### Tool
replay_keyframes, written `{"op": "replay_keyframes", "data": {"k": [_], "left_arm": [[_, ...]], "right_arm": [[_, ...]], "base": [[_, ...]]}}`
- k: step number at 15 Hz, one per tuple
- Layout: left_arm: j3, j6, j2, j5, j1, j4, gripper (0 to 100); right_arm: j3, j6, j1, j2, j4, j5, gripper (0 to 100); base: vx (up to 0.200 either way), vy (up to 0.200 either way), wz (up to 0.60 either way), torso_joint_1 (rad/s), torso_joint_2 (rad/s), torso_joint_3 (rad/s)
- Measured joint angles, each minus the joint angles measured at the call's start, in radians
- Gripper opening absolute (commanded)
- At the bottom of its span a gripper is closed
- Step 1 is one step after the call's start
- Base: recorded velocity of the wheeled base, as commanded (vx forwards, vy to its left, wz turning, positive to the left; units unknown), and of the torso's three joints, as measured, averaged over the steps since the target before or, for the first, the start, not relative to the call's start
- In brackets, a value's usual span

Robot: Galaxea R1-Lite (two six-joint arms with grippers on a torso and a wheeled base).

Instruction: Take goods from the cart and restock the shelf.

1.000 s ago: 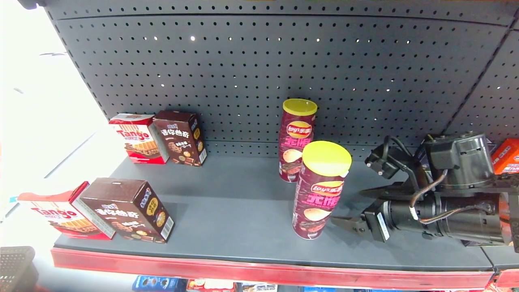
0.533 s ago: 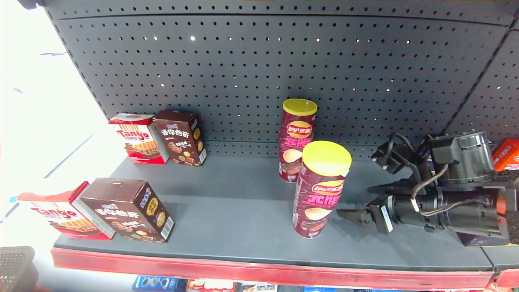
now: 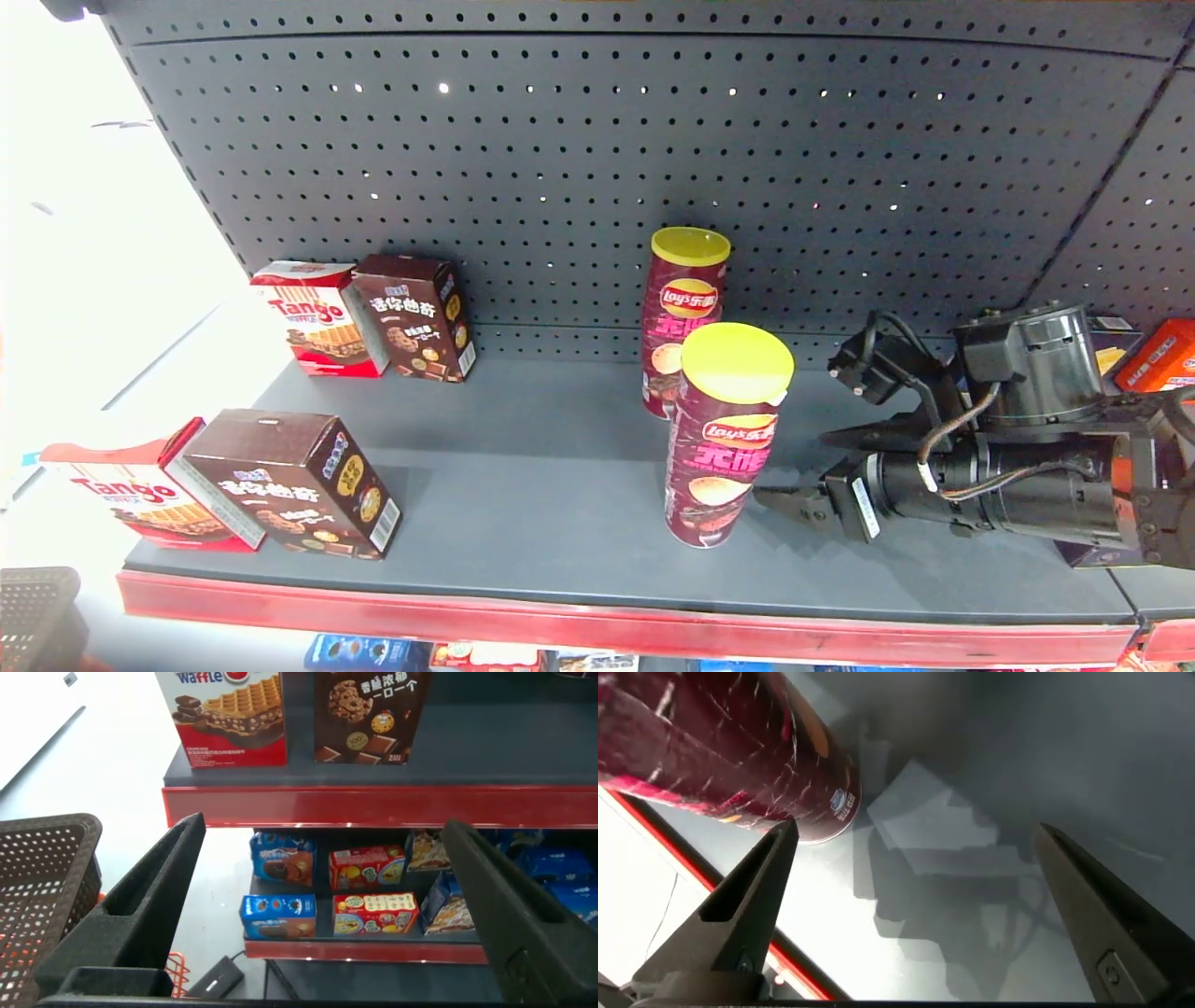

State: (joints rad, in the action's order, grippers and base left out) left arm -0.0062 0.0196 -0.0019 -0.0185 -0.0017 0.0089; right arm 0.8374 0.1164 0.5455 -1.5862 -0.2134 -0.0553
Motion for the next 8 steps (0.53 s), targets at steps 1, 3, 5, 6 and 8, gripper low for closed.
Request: {"op": "replay_keyframes", "data": {"k": [1, 3, 5, 6, 8], "left_arm": [[0.0, 0.0, 0.0, 0.0, 0.0, 0.0, 100], [0.0, 0.0, 0.0, 0.0, 0.0, 0.0, 100], [0.0, 0.0, 0.0, 0.0, 0.0, 0.0, 100], [0.0, 0.0, 0.0, 0.0, 0.0, -0.001, 100], [0.0, 0.0, 0.0, 0.0, 0.0, 0.0, 100]], "right_arm": [[-0.003, -0.001, 0.001, 0.0, 0.0, 0.0, 100], [-0.015, -0.002, -0.003, 0.002, 0.001, 0.0, 100], [-0.015, -0.001, -0.007, 0.003, 0.001, 0.001, 100], [-0.01, -0.001, -0.004, 0.0, 0.0, 0.0, 100], [-0.005, -0.002, 0.011, -0.009, 0.0, 0.001, 100]], "base": [[0.0, 0.0, 0.0, 0.0, 0.0, 0.0], [0.0, 0.0, 0.0, 0.0, 0.0, 0.0], [0.0, 0.0, 0.0, 0.0, 0.0, 0.0], [0.0, 0.0, 0.0, 0.0, 0.0, 0.0], [0.0, 0.0, 0.0, 0.0, 0.0, 0.0]]}}
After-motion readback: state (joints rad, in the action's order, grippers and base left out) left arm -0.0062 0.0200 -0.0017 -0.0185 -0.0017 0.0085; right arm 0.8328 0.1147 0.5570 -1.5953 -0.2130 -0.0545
